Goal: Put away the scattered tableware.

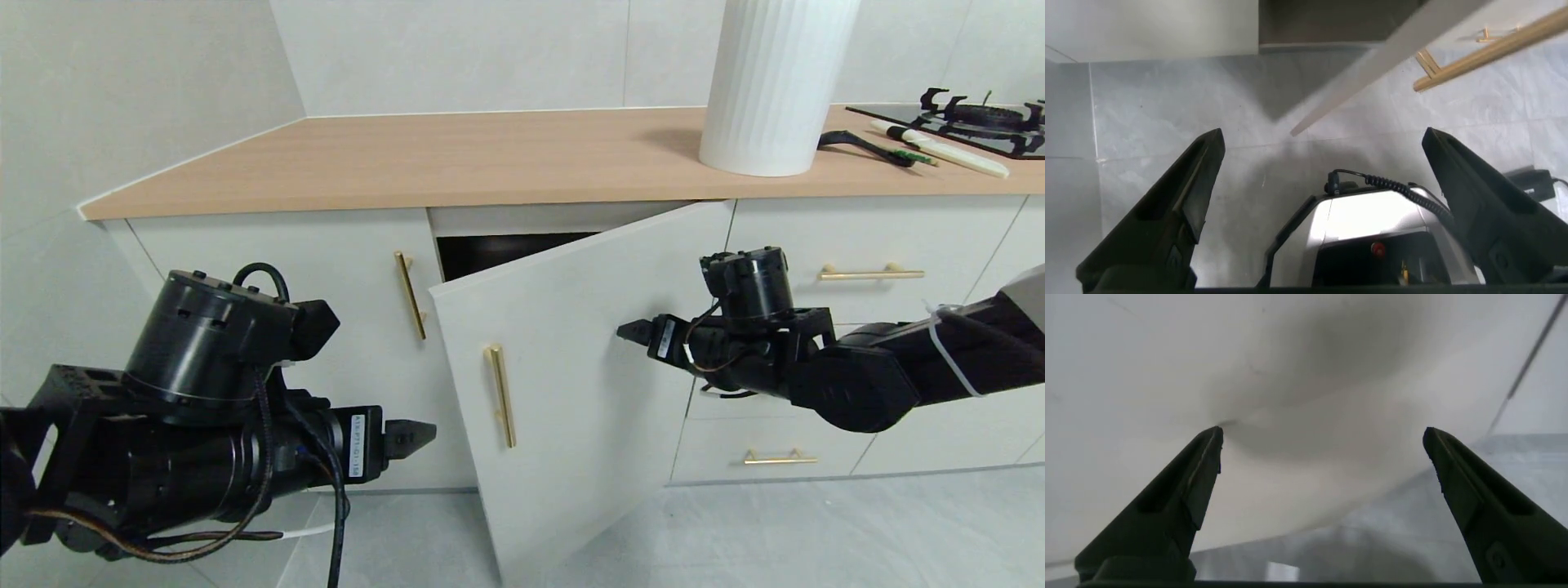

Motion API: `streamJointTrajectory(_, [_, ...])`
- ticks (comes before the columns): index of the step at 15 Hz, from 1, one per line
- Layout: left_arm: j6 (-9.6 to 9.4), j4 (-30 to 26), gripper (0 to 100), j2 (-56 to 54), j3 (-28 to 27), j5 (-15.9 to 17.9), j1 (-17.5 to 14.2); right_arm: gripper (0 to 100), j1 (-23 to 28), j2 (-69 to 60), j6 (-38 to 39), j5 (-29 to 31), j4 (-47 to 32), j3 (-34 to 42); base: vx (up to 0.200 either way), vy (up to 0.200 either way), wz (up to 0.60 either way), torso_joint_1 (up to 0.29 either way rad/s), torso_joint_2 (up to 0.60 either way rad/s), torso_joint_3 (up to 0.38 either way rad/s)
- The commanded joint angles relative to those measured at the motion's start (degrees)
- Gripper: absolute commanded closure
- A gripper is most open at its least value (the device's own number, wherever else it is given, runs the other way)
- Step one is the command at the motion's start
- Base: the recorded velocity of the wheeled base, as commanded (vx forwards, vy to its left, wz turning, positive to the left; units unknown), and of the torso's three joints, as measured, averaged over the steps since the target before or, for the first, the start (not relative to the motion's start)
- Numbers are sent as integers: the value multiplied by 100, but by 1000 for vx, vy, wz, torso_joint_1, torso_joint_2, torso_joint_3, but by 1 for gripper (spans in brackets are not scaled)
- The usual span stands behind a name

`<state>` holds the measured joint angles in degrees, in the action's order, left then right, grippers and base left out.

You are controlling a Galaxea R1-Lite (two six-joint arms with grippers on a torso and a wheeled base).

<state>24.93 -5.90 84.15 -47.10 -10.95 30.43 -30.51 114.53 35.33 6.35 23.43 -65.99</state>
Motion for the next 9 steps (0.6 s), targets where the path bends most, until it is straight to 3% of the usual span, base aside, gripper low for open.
streamJointTrajectory(1, [3, 1, 0, 5, 0, -4, -2, 0, 2, 184, 167, 112, 4, -230, 0, 0, 0, 0, 0, 0])
streamJointTrajectory(9, [3, 1, 0, 5, 0, -4, -2, 0, 28, 966, 695, 1281, 56, -1329, 0, 0, 0, 0, 0, 0])
